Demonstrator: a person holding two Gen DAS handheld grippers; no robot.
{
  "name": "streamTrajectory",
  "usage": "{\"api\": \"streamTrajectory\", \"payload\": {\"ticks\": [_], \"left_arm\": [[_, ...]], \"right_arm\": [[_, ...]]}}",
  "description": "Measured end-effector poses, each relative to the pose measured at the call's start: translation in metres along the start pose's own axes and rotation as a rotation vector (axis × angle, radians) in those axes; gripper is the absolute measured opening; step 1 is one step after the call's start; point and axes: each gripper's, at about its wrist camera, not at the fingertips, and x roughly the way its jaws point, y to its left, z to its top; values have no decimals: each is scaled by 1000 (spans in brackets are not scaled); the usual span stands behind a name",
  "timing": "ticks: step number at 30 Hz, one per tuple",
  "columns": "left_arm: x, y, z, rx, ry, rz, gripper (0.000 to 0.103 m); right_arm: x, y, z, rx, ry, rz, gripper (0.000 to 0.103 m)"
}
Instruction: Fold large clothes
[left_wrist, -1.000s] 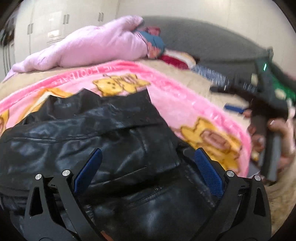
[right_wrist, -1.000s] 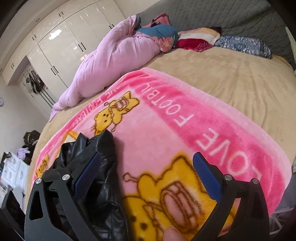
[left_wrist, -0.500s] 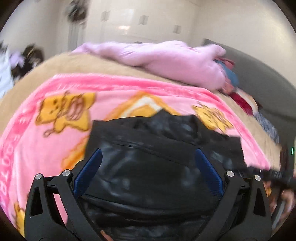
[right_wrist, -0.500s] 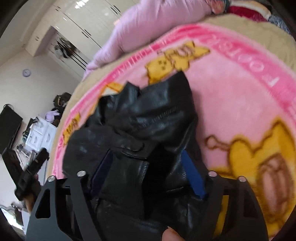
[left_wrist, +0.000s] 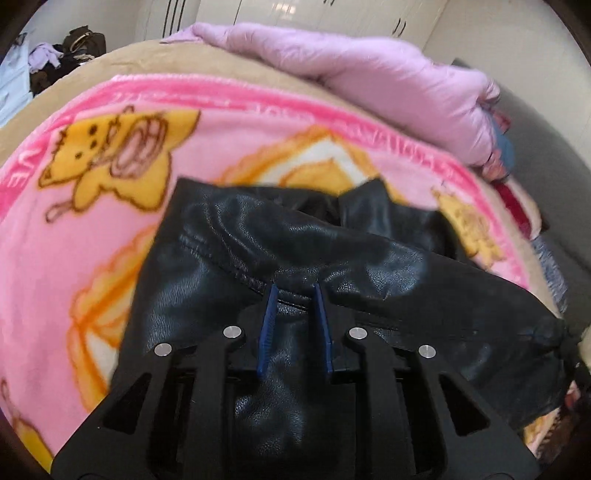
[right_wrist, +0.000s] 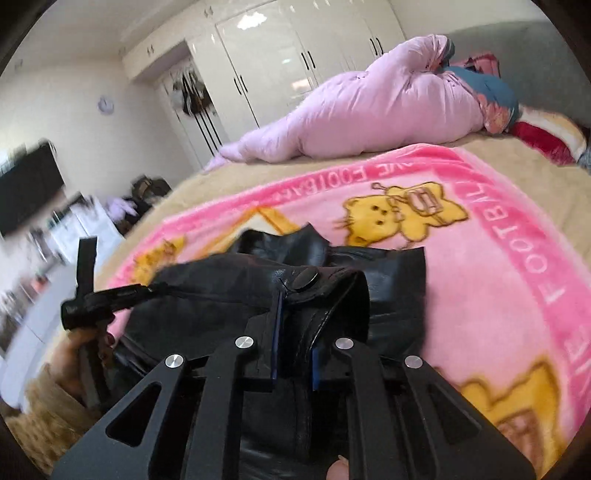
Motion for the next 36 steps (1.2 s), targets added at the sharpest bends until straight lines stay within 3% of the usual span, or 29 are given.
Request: {"api": "streamTrajectory", "payload": {"ticks": [5, 7, 8, 9, 12, 15, 17, 20, 25, 30, 33, 36], "left_arm": [[17, 4, -14, 22, 11, 25, 15], [18, 6, -15, 18, 11, 17, 15], [18, 6, -15, 19, 10, 16, 15], [18, 6, -15, 22, 9, 16, 15], [18, 7, -16, 25, 1, 15, 15], [13, 7, -15, 20, -12, 4, 16], [-2, 5, -14, 20, -34, -7, 17], [-44, -10, -21, 78, -115, -35, 26], [-57, -28, -45, 158, -63, -80, 28], [-37, -43, -82, 268, 23, -3, 30], [-33, -48, -89, 312, 13, 45, 30], [-31, -44, -88, 295, 21, 33, 30]], "right_arm": [[36, -20, -21, 34, 159, -102, 18], [41, -24, -23, 44, 195, -140, 35], [40, -27, -23, 50, 203, -171, 50], [35, -28, -21, 52, 193, -191, 53], [7, -27, -12, 44, 88, -245, 53], [-16, -4, -3, -22, -30, -196, 47], [-16, 13, -4, -83, -43, -155, 47], [3, 35, -17, -169, 13, -128, 47], [33, 50, -32, -202, 107, -123, 47], [38, 76, -43, -291, 132, -105, 47], [37, 84, -46, -311, 144, -86, 47], [40, 84, -49, -327, 171, -84, 47]]}}
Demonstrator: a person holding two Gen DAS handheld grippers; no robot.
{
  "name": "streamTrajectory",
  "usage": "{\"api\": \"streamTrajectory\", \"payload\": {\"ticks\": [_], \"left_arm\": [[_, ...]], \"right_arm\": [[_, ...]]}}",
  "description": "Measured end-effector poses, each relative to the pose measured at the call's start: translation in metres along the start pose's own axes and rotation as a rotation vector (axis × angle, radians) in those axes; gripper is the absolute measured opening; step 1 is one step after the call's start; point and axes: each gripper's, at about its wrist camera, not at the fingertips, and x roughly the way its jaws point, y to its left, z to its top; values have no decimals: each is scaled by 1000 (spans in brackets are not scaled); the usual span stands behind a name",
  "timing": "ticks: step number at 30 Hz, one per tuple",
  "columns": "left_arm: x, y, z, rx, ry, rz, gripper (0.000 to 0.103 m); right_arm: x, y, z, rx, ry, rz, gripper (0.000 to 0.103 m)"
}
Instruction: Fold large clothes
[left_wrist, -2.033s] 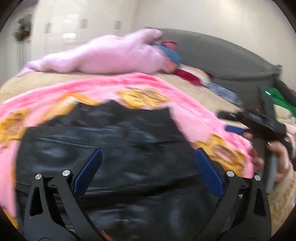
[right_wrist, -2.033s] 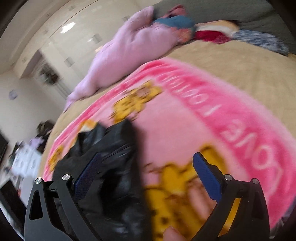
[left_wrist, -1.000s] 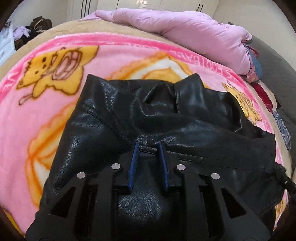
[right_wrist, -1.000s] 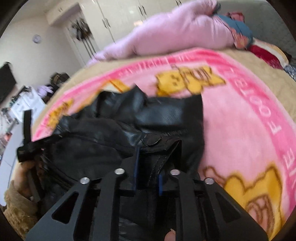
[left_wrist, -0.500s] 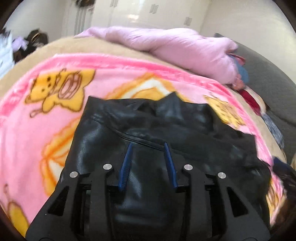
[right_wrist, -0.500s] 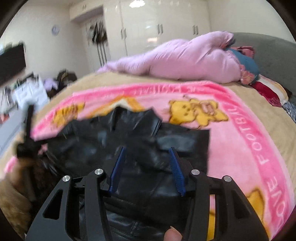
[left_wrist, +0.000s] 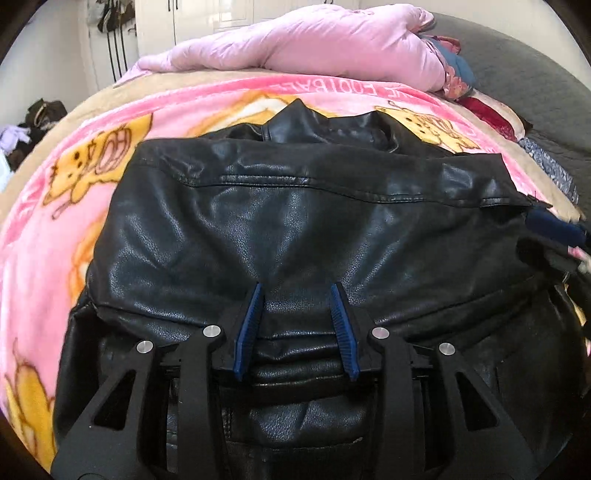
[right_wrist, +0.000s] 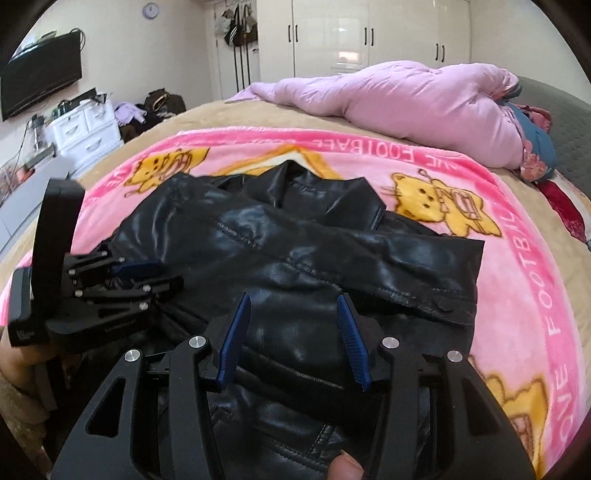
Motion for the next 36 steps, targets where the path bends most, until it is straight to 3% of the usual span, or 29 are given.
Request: {"api": "streamTrajectory", "payload": {"ticks": [4, 8, 17, 25, 31, 36], "left_arm": [[0, 7, -1, -33, 4, -43, 30], [1, 6, 0, -35, 6, -47, 30], [0, 8, 1, -46, 9, -62, 30], [-4, -3, 4, -29, 10, -57, 48], [-9, -8, 7, -64, 1, -105, 72], [-14, -15, 7, -60, -2, -102, 81]], "right_arm": [[15, -11, -12, 28, 106, -37, 47], [28, -27, -24, 122, 179, 11, 47], [26, -27, -28, 120, 164, 23, 47], [9, -33, -25, 144, 138, 40, 48], [1, -38, -28, 190, 111, 84, 64], [-11, -39, -26, 183, 69, 40, 91]]}}
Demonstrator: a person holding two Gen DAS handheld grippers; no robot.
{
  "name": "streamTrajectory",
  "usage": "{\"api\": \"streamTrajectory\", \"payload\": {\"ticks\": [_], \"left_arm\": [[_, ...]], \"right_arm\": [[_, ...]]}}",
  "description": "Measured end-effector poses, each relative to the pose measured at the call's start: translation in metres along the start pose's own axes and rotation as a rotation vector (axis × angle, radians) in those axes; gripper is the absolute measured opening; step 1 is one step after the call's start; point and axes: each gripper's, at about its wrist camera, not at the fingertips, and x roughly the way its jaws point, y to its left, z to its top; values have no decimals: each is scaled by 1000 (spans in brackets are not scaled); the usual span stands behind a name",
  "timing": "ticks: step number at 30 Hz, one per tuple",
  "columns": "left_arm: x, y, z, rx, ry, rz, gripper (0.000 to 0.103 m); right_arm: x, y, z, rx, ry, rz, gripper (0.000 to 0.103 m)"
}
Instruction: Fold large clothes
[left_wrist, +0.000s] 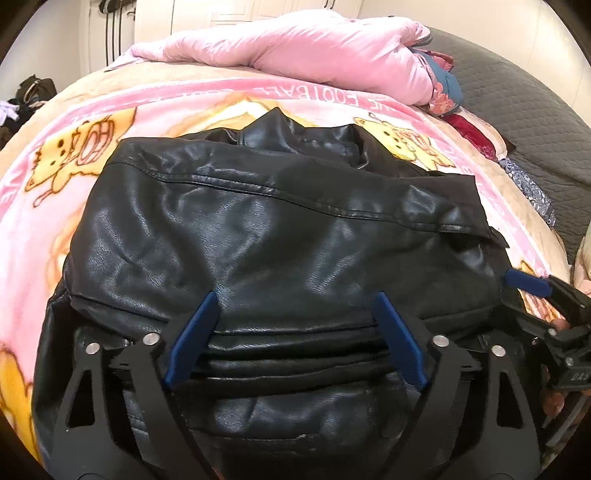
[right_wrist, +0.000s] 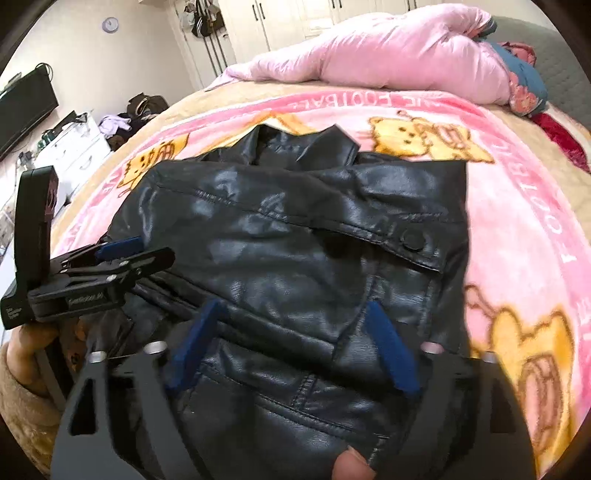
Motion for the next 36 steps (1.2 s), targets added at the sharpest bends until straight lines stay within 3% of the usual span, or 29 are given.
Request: {"api": "streamTrajectory", "payload": {"ticks": [7, 24, 36], "left_arm": [[-8, -2, 0, -20, -3, -16, 93], [-33, -5, 9, -37, -24, -25, 93], [-79, -6, 3, -36, -108, -37, 93]], "right_arm": [[-9, -13, 2, 45, -26, 0, 95], [-34, -14, 8, 66, -82, -21, 98], [-89, 6, 12, 2, -209, -58, 98]]}}
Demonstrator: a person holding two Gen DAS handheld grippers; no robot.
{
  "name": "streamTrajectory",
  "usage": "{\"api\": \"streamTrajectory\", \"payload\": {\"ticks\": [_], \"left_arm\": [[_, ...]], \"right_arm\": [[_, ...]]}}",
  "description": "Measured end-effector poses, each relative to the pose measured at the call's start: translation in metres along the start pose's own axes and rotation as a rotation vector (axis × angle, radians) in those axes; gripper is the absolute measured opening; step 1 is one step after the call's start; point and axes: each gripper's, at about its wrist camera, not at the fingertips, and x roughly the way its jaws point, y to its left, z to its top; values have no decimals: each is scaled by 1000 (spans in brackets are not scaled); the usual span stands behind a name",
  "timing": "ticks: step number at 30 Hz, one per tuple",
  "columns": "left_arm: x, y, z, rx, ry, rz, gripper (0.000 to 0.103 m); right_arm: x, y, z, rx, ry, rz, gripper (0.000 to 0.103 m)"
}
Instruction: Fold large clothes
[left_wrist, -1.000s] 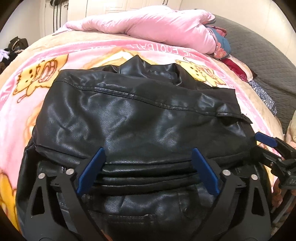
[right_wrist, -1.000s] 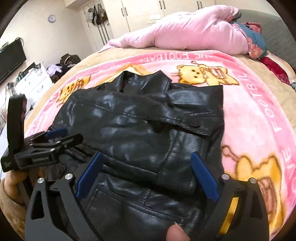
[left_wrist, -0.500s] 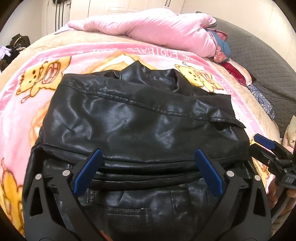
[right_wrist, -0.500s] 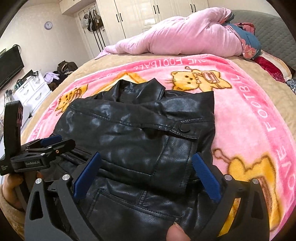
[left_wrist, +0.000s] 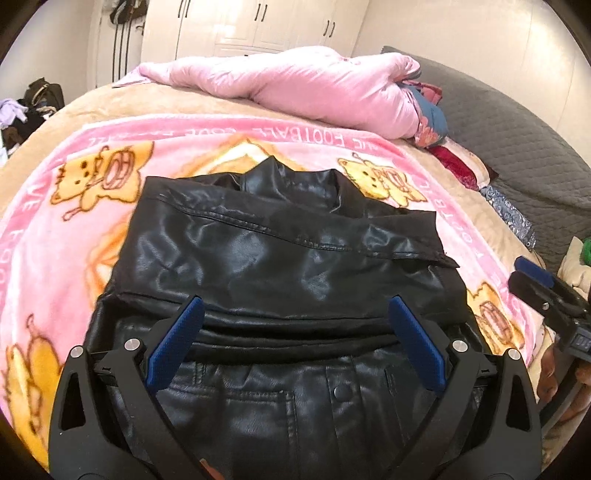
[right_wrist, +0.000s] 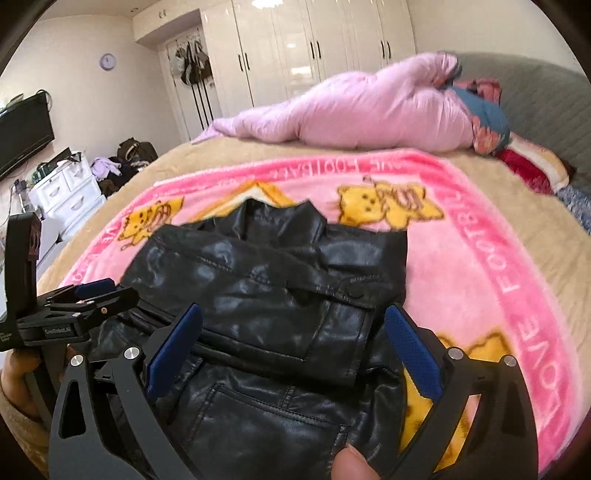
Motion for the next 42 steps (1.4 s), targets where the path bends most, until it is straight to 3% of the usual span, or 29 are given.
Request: {"api": "streamTrajectory", "payload": {"ticks": [6, 19, 42], "left_arm": [[-24, -2, -4, 17, -26, -7, 93], [-74, 10, -16, 18, -85, -37, 93], [-133, 48, -49, 16, -98, 3, 93]], "right_arm": [[-28, 14, -1, 4, -44, -11, 98], [-54, 49, -31, -7, -4, -21, 98], [-108, 68, -70, 6, 45, -93, 98]]}}
